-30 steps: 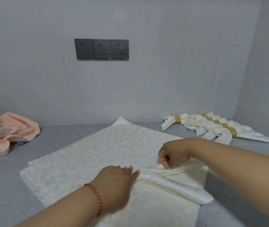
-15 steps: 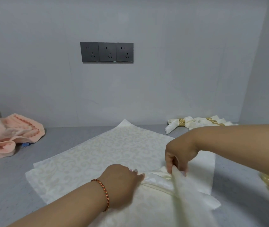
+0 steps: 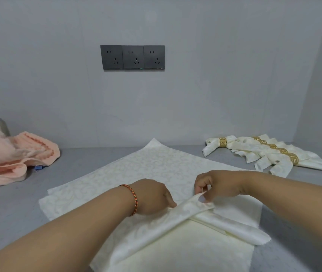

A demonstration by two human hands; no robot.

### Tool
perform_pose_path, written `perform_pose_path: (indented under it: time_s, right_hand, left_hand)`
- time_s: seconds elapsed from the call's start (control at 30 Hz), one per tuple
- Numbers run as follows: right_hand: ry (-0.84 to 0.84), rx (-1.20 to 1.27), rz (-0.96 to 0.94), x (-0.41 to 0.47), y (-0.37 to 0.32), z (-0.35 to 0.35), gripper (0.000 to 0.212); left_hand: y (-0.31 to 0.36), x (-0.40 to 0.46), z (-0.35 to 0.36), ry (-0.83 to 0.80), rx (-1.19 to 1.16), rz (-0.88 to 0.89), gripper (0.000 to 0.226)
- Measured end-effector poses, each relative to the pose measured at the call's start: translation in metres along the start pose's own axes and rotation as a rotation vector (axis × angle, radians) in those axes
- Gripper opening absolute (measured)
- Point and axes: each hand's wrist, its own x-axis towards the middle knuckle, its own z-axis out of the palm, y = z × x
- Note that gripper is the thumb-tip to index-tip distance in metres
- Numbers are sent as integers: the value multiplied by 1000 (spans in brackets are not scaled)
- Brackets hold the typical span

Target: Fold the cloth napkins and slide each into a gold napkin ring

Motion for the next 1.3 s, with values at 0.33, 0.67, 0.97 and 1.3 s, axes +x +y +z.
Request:
perform_pose_path:
  time_s: [0.33, 0.67, 0.97, 1.3]
  right_hand:
    - [40, 55, 85, 9, 3, 14, 25]
    - [46, -10, 77, 21, -12, 18, 25]
    - [122, 106, -21, 19, 1, 26, 22]
    - [146, 78, -57, 8, -10, 29, 6]
  left_hand:
    - [-7, 14, 3, 132, 21, -6, 50]
    - [-4, 32, 7, 253, 78, -43, 35]
    - [-5, 44, -1, 1, -79, -63, 48]
    - [-10, 33, 2, 34, -282, -10, 18]
